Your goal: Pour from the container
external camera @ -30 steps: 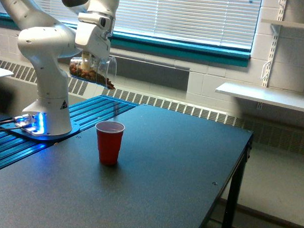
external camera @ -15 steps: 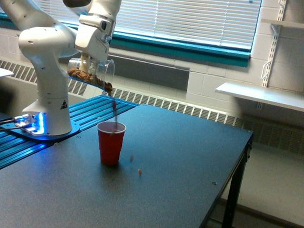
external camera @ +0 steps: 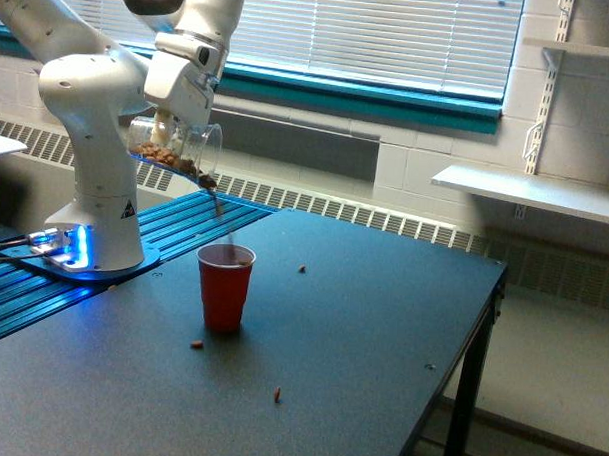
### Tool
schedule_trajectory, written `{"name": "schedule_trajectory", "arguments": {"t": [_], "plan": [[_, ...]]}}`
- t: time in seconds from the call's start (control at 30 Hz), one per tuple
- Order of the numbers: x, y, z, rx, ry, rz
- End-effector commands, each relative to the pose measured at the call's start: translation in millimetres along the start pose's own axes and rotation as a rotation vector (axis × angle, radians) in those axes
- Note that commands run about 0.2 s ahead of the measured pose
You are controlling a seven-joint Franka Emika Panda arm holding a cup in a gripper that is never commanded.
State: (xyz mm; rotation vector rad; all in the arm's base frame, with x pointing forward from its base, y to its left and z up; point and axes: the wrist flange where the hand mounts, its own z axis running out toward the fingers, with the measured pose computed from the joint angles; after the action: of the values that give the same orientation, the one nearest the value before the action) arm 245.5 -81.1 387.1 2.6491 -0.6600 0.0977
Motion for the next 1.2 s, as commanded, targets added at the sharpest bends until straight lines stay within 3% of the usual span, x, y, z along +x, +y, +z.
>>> {"name": "schedule_trajectory", "arguments": {"t": [0.03, 1.2], "plan": [[-10, -9, 11.0, -0.025, -0.023, -0.012], [-18, -35, 32.9, -0.116, -0.073, -0.088]]}}
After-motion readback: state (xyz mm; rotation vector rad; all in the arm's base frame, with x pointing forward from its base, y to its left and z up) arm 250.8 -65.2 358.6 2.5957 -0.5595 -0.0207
